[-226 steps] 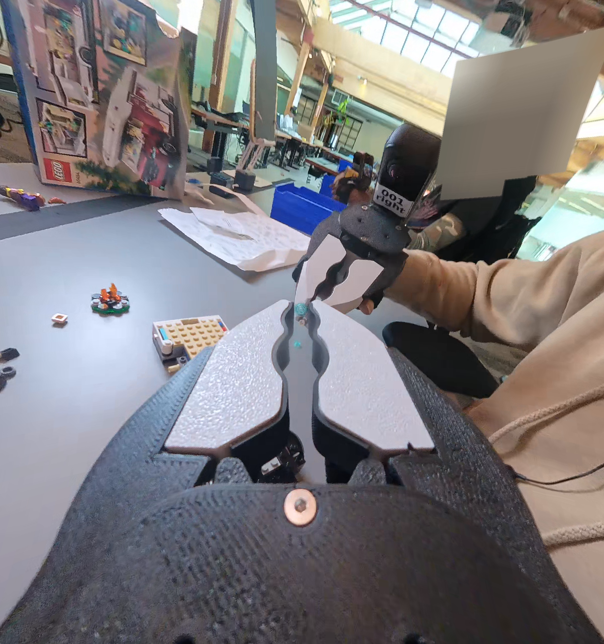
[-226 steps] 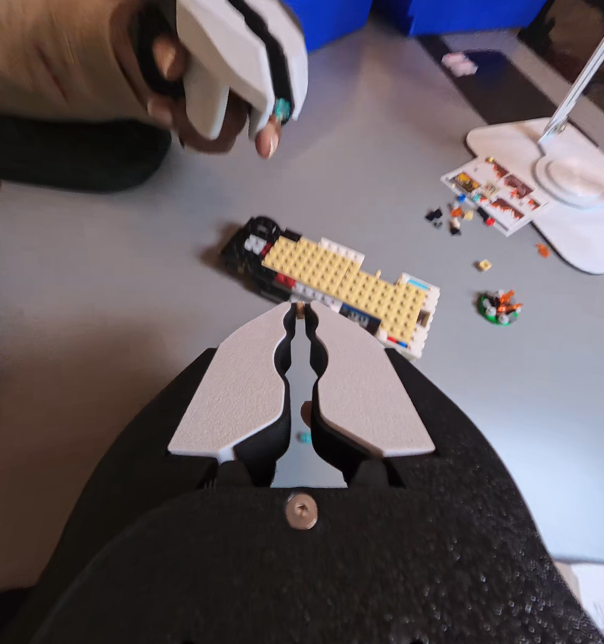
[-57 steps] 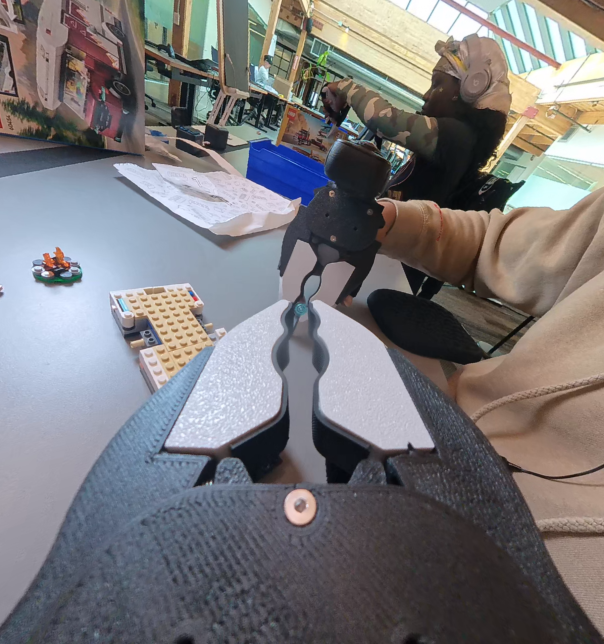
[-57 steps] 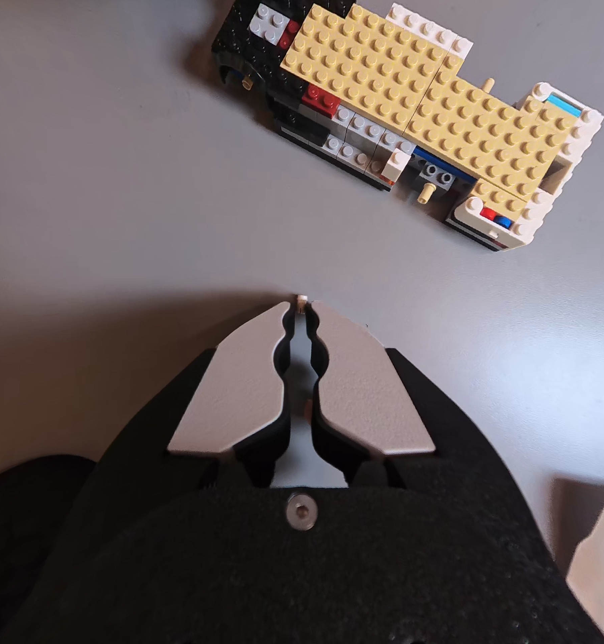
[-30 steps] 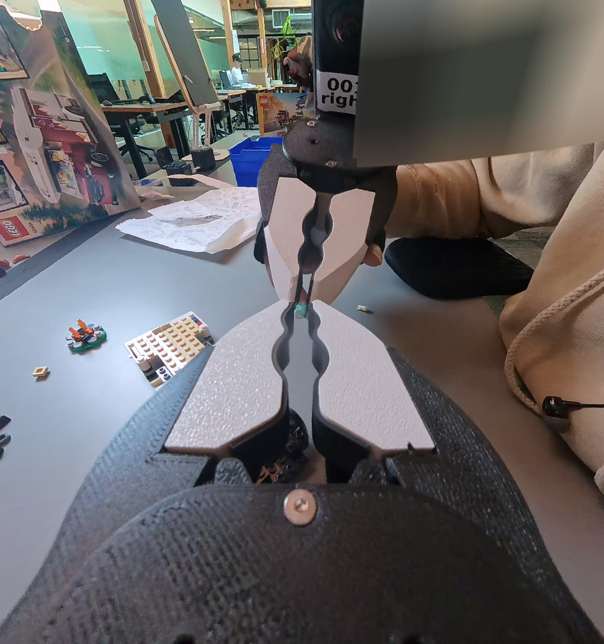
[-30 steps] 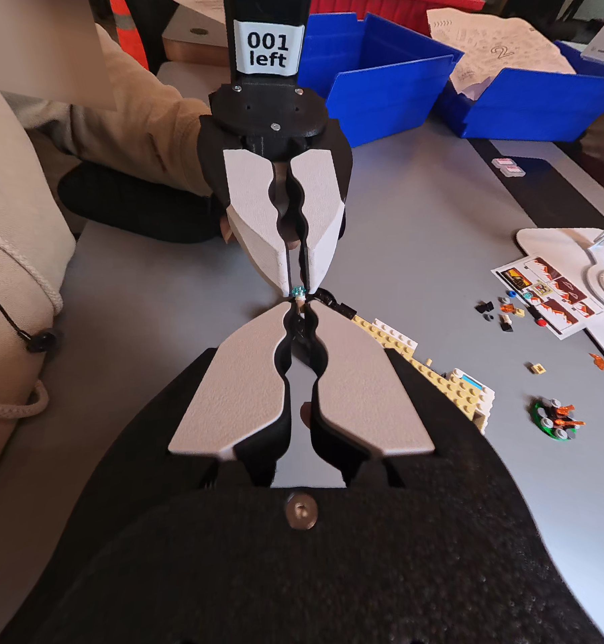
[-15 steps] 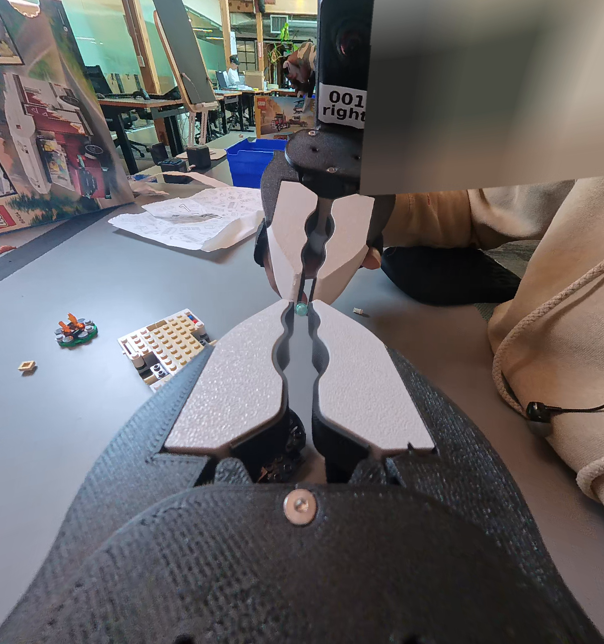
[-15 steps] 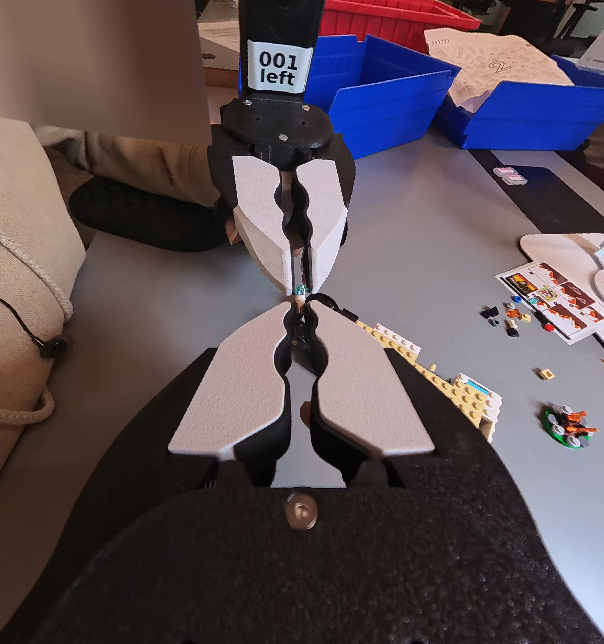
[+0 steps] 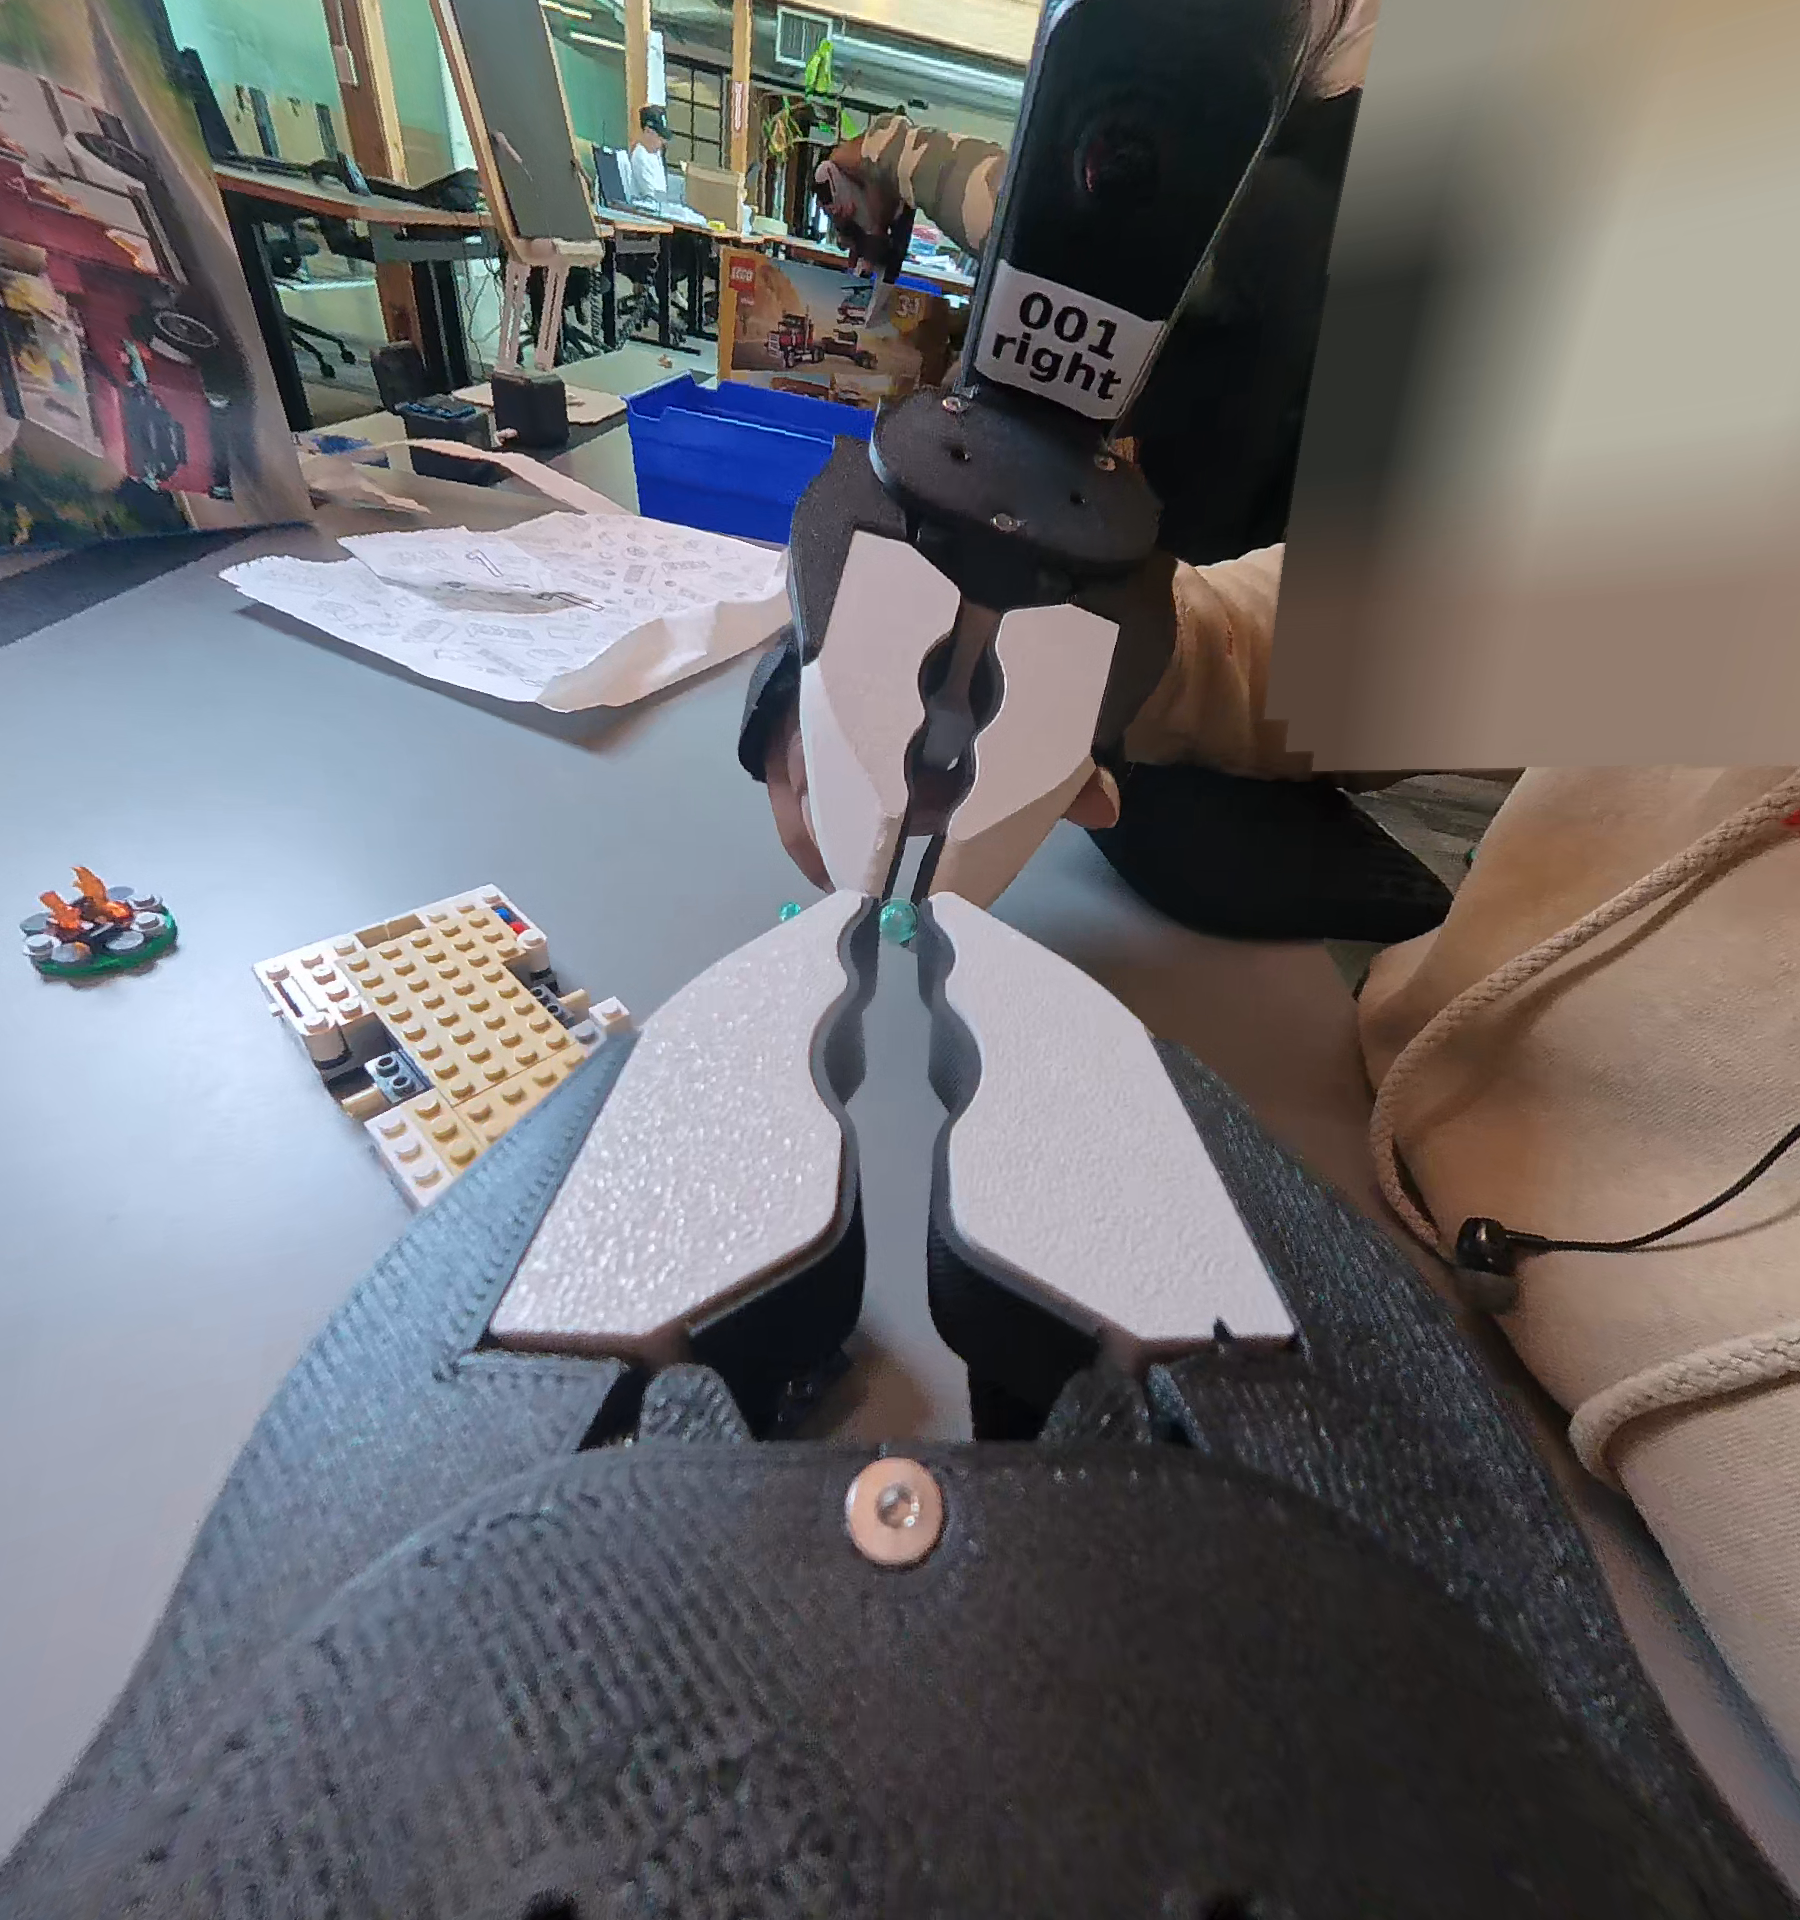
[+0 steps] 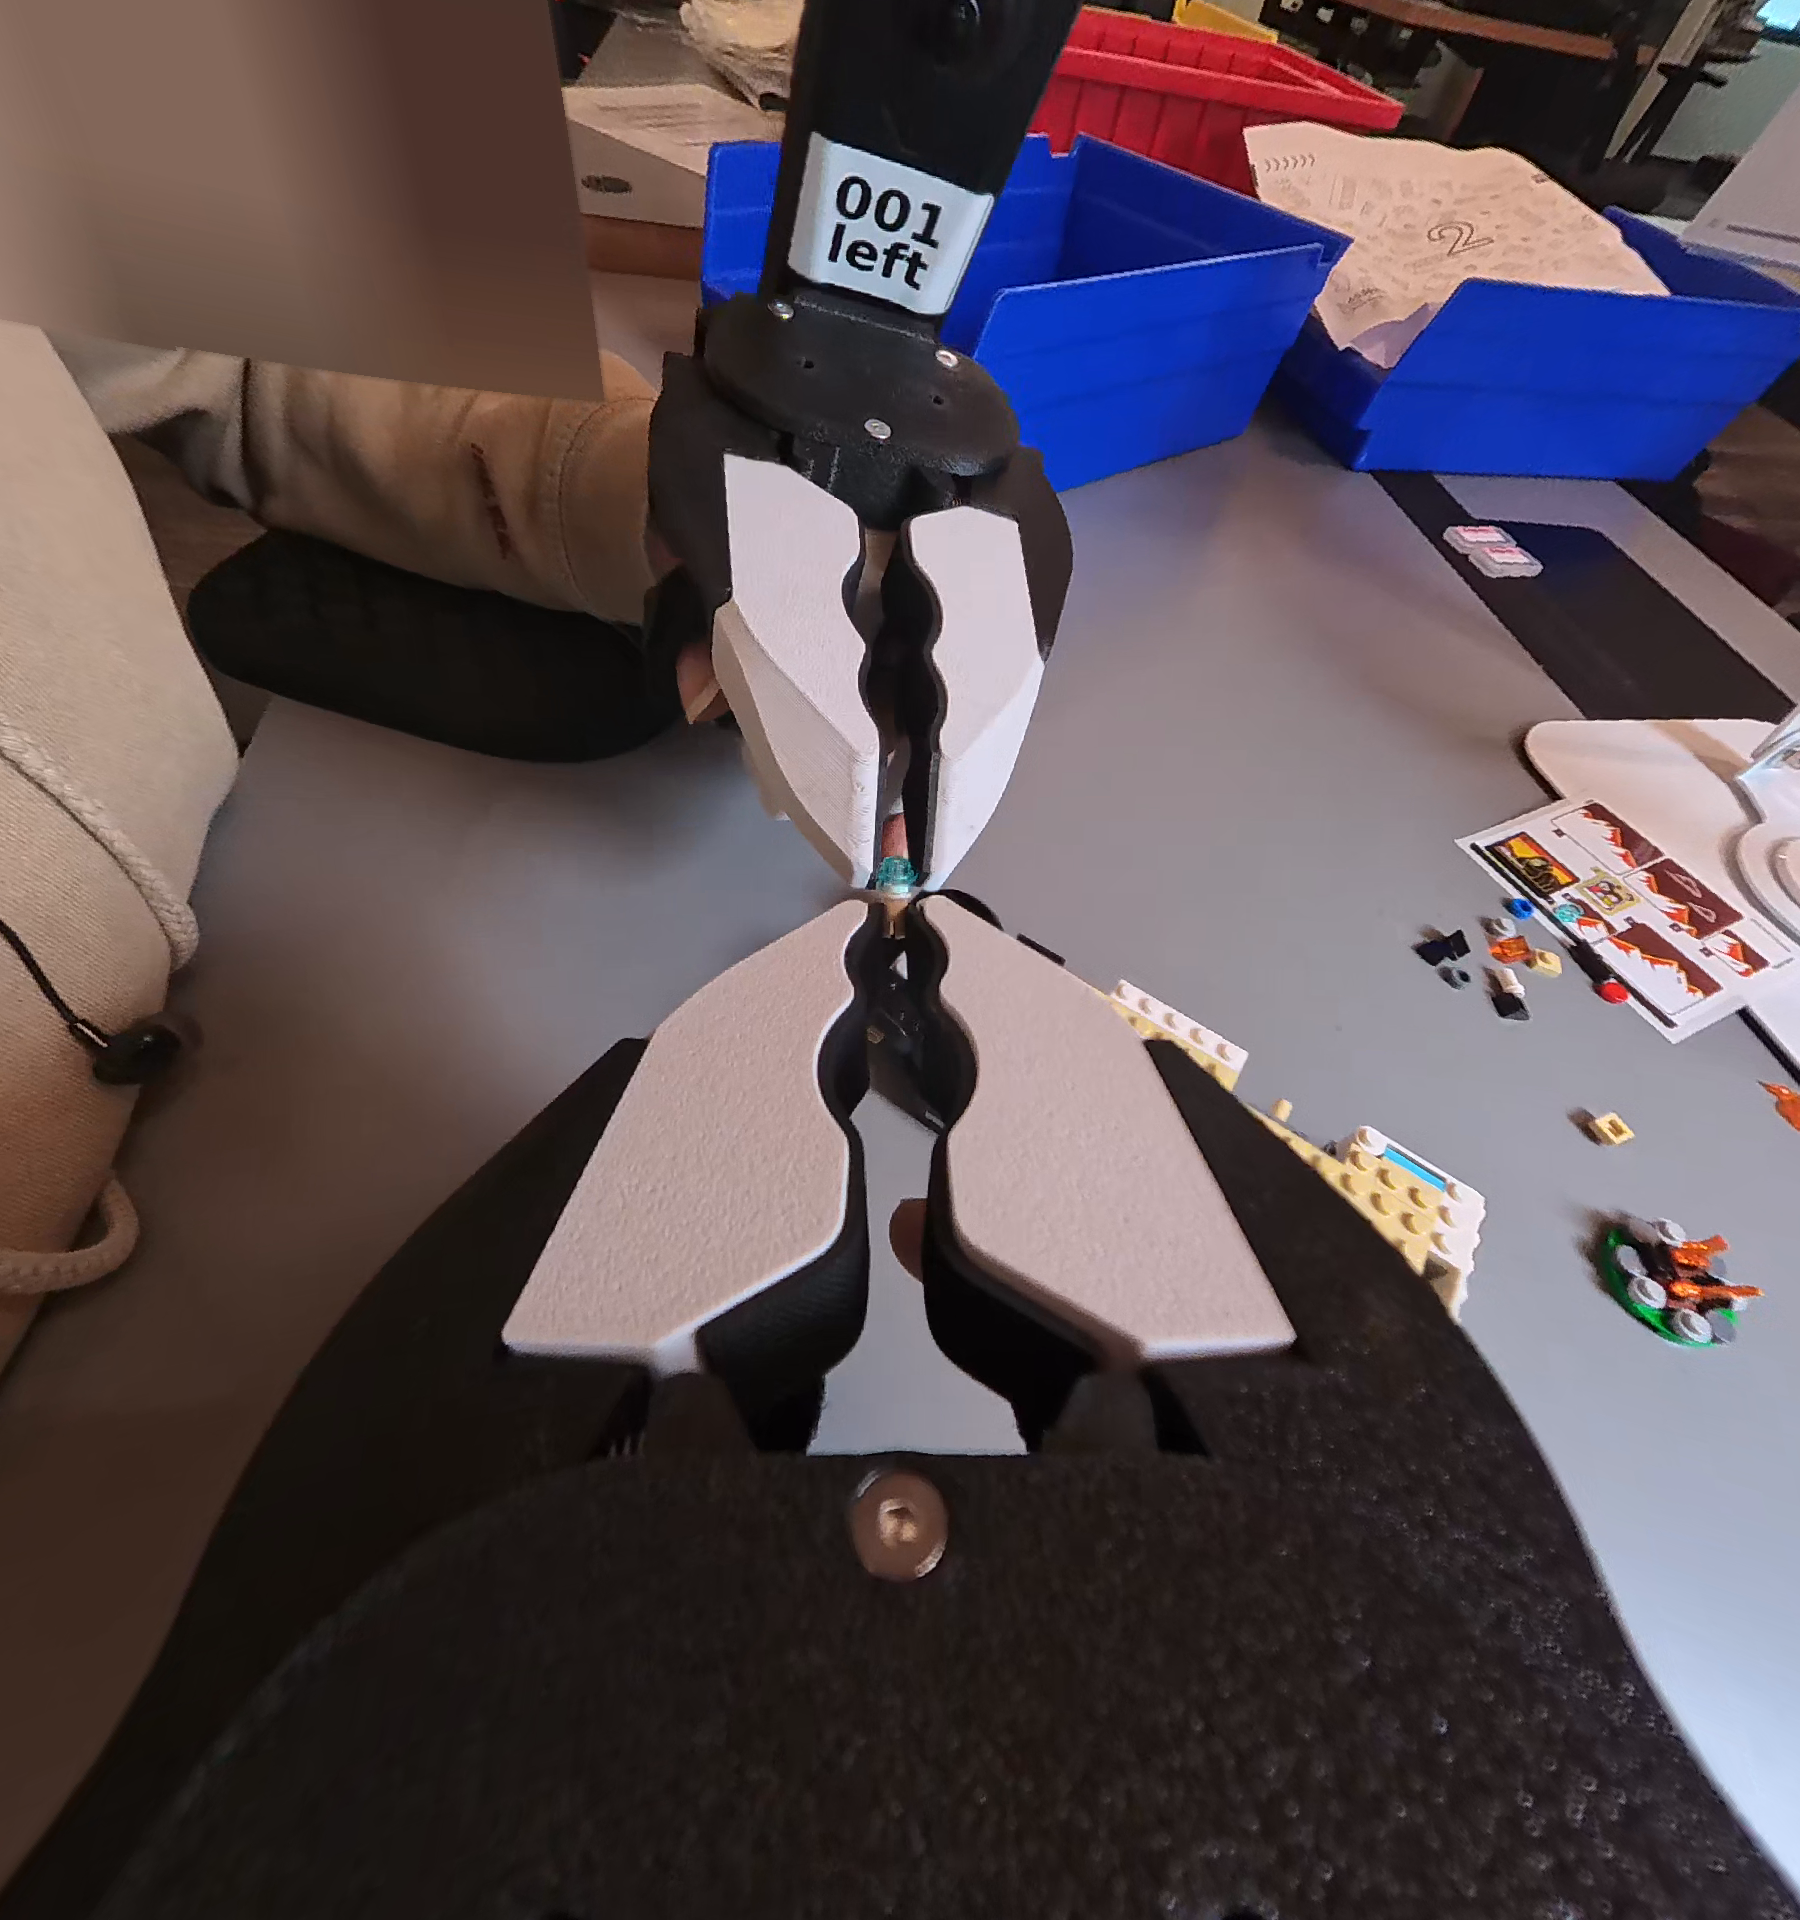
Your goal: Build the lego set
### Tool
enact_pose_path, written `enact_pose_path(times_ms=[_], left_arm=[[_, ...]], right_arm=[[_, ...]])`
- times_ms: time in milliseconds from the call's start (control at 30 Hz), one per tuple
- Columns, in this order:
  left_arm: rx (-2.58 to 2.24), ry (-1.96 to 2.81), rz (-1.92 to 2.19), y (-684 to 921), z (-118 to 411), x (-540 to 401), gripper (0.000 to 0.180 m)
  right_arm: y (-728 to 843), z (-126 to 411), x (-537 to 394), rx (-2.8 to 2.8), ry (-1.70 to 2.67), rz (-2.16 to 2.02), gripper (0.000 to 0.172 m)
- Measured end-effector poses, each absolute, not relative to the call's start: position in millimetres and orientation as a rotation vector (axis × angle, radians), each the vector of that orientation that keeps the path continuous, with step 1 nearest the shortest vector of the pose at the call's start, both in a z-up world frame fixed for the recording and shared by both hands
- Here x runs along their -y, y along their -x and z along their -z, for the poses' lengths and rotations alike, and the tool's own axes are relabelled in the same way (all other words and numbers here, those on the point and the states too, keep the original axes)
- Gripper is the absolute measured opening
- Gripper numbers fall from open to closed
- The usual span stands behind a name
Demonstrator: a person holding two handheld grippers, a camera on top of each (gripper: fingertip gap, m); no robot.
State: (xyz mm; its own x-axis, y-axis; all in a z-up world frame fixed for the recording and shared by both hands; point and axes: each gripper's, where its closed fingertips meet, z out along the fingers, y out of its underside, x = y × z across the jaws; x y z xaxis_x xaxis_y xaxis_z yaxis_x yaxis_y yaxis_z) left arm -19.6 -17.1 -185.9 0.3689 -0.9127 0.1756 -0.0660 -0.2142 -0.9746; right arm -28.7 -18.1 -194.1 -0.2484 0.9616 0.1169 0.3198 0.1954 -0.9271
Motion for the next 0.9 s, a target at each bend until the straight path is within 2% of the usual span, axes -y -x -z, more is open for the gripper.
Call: enact_pose_path(times_ms=[567, 900], left_arm=[[-0.843, 1.627, 1.142, 20, 186, 17, 0.007], [-0.844, 1.605, 1.086, 23, 179, 15, 0.012]], right_arm=[[31, 192, 18, 1.603, 1.266, -1.205, 0.003], [33, 185, 21, 1.49, 1.367, -1.527, 0.004]])
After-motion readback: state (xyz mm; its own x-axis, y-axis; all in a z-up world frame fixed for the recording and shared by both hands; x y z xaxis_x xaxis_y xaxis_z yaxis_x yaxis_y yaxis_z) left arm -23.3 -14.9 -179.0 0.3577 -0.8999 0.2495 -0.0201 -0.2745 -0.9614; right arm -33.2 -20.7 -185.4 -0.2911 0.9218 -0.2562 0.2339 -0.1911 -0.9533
